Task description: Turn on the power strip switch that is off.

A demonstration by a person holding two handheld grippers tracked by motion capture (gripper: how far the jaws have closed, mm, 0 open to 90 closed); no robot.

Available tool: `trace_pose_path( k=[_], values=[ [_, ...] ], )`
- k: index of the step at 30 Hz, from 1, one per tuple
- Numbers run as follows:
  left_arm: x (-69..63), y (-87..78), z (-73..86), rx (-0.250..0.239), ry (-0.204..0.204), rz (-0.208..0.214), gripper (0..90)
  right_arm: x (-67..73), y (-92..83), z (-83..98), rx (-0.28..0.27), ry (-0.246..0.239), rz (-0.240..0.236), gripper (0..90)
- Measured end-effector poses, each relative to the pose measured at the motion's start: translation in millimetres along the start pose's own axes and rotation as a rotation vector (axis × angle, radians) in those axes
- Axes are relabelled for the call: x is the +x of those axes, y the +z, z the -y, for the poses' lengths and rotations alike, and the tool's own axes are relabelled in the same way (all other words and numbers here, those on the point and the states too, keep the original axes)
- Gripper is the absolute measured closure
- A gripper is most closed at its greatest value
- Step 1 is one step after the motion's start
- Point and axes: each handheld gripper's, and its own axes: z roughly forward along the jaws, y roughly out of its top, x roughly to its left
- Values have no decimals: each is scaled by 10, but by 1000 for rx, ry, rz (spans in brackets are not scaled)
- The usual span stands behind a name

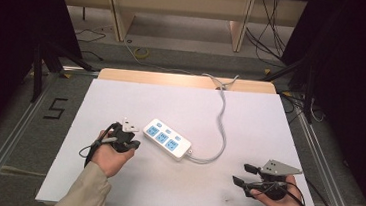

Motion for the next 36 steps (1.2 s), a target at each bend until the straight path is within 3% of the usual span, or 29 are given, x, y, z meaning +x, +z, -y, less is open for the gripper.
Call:
trace_pose_path(
  k=[36],
  values=[
    [36,126,-360,39,31,-6,898,-11,-1,2,2,5,6,348]
  ],
)
